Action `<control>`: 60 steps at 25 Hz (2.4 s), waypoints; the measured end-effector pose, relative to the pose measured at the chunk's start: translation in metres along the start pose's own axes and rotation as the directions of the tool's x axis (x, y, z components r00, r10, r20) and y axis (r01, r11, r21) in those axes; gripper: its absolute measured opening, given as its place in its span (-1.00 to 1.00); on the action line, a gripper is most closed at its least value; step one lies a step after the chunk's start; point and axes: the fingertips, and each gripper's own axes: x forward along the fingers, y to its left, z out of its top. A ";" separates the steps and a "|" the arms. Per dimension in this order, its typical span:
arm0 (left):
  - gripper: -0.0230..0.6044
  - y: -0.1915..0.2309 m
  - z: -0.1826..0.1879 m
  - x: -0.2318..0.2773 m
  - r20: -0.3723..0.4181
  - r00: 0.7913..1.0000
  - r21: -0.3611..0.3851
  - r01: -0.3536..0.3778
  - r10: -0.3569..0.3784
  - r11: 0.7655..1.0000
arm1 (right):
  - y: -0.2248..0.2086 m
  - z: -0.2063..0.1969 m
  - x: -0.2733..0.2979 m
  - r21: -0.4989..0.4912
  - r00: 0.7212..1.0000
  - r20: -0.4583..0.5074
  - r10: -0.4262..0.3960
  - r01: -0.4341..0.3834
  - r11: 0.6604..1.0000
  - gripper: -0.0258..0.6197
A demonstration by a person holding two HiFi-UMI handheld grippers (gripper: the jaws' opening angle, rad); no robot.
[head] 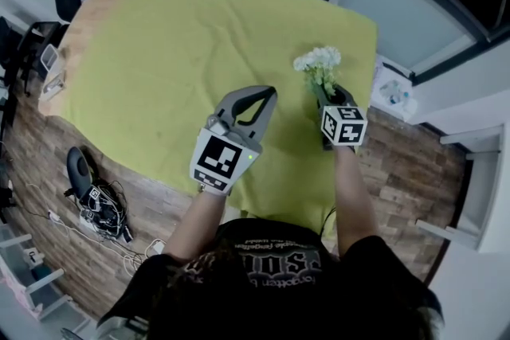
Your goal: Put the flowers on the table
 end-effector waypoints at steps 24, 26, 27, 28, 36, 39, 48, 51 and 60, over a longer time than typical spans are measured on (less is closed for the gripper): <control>-0.93 -0.013 0.033 -0.065 0.111 0.971 0.047 0.206 -0.210 0.977 | 0.074 0.046 -0.139 0.060 0.967 0.160 -0.199 0.191 0.980 0.04; -0.93 -0.014 0.034 -0.077 0.119 0.965 0.051 0.229 -0.234 0.972 | 0.091 0.053 -0.160 0.060 0.954 0.199 -0.223 0.215 0.975 0.03; -0.93 -0.015 0.035 -0.083 0.124 0.962 0.051 0.240 -0.245 0.969 | 0.099 0.056 -0.169 0.058 0.948 0.214 -0.235 0.228 0.972 0.01; -0.93 -0.016 0.036 -0.089 0.130 0.958 0.053 0.251 -0.256 0.967 | 0.107 0.058 -0.178 0.057 0.942 0.226 -0.247 0.241 0.969 -0.01; -0.93 -0.029 0.038 -0.134 0.153 0.936 0.063 0.311 -0.318 0.948 | 0.165 0.066 -0.236 0.038 0.894 0.309 -0.324 0.328 0.944 -0.43; -0.93 -0.035 0.037 -0.147 0.158 0.931 0.062 0.323 -0.328 0.944 | 0.182 0.074 -0.258 0.035 0.865 0.358 -0.351 0.363 0.931 -0.69; -0.93 -0.050 0.038 -0.175 0.162 0.929 0.076 0.325 -0.333 0.943 | 0.223 0.082 -0.292 -0.063 0.853 0.400 -0.335 0.390 0.919 -0.80; -0.93 -0.056 0.036 -0.185 0.163 0.932 0.074 0.315 -0.323 0.946 | 0.228 0.078 -0.302 -0.050 0.849 0.410 -0.334 0.387 0.921 -0.82; -0.93 -0.074 0.039 -0.213 0.184 0.941 0.047 0.281 -0.285 0.959 | 0.247 0.073 -0.348 -0.022 0.823 0.463 -0.330 0.382 0.924 -0.83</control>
